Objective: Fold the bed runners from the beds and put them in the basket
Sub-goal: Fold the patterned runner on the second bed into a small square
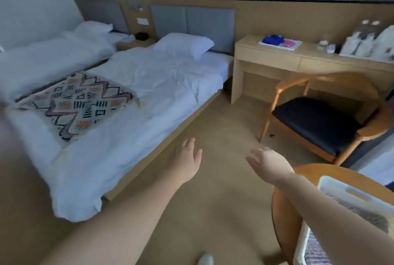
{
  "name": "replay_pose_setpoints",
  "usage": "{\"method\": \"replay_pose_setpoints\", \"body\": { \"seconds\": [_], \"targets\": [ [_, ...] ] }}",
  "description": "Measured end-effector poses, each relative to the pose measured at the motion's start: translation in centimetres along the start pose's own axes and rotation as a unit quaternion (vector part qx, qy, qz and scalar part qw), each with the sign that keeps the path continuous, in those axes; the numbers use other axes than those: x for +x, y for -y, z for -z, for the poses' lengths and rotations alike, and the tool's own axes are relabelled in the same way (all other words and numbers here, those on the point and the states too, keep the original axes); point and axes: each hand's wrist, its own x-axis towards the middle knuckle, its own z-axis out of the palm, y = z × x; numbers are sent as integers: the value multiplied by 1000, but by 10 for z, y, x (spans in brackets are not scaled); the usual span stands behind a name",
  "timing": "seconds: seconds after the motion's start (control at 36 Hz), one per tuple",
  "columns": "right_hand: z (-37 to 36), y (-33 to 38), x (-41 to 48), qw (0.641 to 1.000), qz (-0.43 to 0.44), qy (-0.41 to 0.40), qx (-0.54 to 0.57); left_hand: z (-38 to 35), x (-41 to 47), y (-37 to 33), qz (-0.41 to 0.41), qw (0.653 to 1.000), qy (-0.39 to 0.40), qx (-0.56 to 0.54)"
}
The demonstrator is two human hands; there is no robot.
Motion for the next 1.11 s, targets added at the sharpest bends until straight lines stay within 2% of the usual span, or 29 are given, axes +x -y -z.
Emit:
{"method": "replay_pose_setpoints", "body": {
  "seconds": [0.14,0.25,0.44,0.78,0.92,1.11],
  "targets": [
    [-38,93,4,991,118,54,-16,31,-67,90,97,994,-43,29],
    [-53,169,1,975,203,76,-40,60,-121,154,172,982,-82,5],
    [-79,306,2,949,294,85,-76,103,-199,257,249,958,-143,-23],
    [-188,569,-33,915,375,122,-81,182,-313,473,335,920,-191,-75],
    [-216,638,-38,907,383,143,-100,209,-340,539,358,912,-187,-73],
    [-242,694,2,905,376,153,-129,228,-318,609,364,912,-178,-63]
  ]
}}
